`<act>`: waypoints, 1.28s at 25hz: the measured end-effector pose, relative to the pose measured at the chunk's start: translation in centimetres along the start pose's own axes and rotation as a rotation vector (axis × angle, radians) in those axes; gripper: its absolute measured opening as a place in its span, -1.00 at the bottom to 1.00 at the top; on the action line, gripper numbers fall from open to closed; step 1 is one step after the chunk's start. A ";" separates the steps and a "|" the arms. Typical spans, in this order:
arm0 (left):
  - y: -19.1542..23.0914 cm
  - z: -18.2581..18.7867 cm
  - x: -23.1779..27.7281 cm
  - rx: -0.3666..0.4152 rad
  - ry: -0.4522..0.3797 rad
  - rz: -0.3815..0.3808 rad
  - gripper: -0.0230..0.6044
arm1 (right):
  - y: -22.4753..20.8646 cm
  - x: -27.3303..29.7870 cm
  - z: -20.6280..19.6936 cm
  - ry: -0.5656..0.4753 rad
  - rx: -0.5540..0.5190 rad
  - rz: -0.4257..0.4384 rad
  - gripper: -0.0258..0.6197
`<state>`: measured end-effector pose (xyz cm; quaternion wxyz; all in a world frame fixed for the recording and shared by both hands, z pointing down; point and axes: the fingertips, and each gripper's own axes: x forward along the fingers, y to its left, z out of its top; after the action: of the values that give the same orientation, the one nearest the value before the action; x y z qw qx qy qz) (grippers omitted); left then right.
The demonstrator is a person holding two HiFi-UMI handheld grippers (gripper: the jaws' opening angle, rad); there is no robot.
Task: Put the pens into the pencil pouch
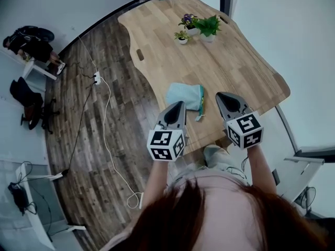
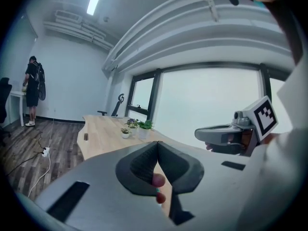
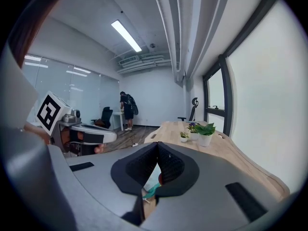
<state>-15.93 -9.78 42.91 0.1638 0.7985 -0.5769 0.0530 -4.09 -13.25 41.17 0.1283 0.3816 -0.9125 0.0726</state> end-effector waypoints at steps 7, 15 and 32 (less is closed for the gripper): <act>-0.3 1.3 -3.5 0.047 -0.029 0.009 -0.92 | 2.4 -1.6 0.9 -0.049 0.018 -0.015 -0.92; -0.8 2.4 -7.4 0.065 -0.073 0.033 -0.92 | 4.6 -3.6 1.9 -0.101 0.042 -0.044 -0.92; -4.7 4.9 -8.9 0.064 -0.140 0.063 -0.92 | 4.7 -7.0 4.1 -0.154 0.032 -0.006 -0.92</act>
<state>-15.00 -1.99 34.90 0.0957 0.7865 -0.6098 0.0208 -3.48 -6.14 35.03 0.0519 0.3907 -0.9173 0.0573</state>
